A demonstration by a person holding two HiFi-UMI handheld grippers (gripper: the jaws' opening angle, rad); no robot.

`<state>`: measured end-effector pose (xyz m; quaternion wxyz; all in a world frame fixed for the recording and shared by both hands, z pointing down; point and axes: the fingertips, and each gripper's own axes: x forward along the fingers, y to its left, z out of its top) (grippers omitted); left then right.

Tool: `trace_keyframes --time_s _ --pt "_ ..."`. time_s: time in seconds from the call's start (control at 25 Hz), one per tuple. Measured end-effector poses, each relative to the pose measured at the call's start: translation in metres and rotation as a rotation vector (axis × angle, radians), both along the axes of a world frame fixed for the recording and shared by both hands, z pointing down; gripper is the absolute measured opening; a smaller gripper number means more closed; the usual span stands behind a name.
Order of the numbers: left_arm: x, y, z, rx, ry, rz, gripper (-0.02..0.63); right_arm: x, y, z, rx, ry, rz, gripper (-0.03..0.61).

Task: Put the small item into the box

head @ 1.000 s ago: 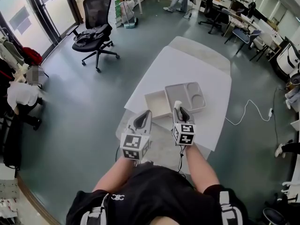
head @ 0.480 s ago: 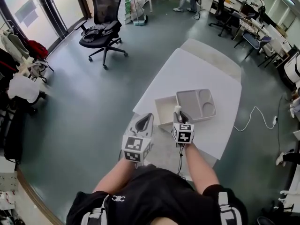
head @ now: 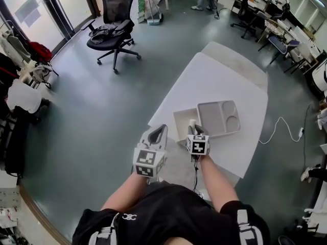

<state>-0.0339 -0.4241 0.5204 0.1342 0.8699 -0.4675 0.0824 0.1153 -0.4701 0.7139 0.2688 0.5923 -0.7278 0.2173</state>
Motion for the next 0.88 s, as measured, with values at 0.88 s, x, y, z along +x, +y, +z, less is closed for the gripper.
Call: trace_keyframes --time_s 0.88 --pt "-0.008 -0.011 0.005 -0.010 0.008 0.020 0.005 -0.014 -0.003 0.015 -0.073 0.010 -0.031 0.152"
